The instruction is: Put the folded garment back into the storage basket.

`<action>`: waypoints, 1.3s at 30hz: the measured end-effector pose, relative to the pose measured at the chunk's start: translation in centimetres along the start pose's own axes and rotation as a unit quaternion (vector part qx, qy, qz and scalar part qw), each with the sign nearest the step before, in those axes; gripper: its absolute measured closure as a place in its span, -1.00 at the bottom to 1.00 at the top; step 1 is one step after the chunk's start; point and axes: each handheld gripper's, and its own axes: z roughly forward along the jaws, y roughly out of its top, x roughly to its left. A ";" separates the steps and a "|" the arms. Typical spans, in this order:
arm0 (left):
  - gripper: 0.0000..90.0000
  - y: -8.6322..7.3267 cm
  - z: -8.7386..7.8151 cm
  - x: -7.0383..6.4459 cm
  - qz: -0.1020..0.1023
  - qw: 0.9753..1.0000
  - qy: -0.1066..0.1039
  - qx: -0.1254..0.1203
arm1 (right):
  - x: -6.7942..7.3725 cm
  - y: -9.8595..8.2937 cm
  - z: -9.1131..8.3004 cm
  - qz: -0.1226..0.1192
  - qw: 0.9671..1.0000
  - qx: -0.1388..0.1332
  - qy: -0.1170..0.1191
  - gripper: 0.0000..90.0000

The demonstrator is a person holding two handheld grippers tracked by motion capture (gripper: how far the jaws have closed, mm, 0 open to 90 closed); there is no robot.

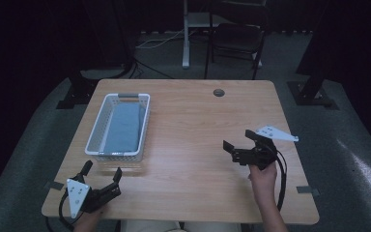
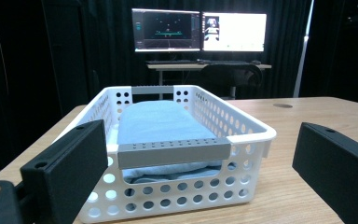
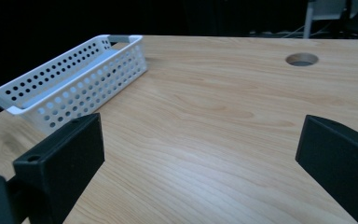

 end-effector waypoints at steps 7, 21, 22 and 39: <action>-0.90 0.0 0.0 0.0 0.000 1.000 0.000 0.000 | -0.8 -1.0 -1.5 0.012 1.000 -0.009 -0.014 -0.99; -0.90 0.0 0.0 0.0 0.000 1.000 0.000 0.000 | -2.0 -2.7 -4.0 0.026 0.999 -0.015 -0.036 -0.99; -0.90 0.0 0.0 0.0 0.000 1.000 0.000 0.000 | -2.1 -2.9 -4.1 0.027 0.999 -0.013 -0.036 -0.99; -0.90 0.0 0.0 0.0 0.000 1.000 0.001 -0.001 | -4.4 -7.2 -7.0 0.063 0.995 -0.020 -0.079 -0.99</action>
